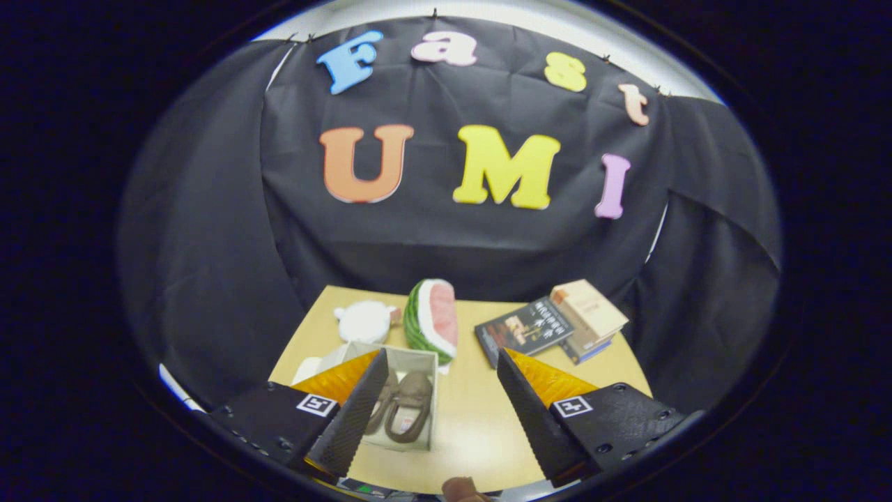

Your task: Open the storage box then place both shoes into the box .Put the left shoe in first, then the right shoe, with the right side of both shoes facing outward in a uniform manner.

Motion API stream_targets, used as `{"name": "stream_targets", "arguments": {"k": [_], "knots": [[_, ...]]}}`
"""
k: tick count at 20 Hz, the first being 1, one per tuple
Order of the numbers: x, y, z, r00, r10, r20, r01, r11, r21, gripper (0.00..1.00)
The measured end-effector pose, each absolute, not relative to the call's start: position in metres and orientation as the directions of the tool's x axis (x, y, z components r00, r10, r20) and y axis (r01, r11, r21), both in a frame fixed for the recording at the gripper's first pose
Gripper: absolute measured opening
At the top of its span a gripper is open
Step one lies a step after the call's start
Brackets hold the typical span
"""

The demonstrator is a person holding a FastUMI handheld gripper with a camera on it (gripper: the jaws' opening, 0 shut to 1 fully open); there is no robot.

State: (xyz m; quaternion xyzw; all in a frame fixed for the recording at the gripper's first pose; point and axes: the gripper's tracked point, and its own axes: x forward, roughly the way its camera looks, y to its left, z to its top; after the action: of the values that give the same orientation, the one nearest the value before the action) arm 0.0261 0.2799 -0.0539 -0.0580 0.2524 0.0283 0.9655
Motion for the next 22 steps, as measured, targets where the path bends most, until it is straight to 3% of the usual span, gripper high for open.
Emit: {"name": "stream_targets", "arguments": {"k": [4,12,22], "knots": [[0.003,0.219,0.026,0.961,-0.021,-0.277,-0.006,0.996,-0.094,0.96],[-0.046,0.127,0.102,0.999,-0.044,-0.03,0.043,0.999,-0.019,0.96],[-0.073,0.073,0.076,0.999,0.028,-0.021,-0.028,1.0,-0.008,0.96]]}}
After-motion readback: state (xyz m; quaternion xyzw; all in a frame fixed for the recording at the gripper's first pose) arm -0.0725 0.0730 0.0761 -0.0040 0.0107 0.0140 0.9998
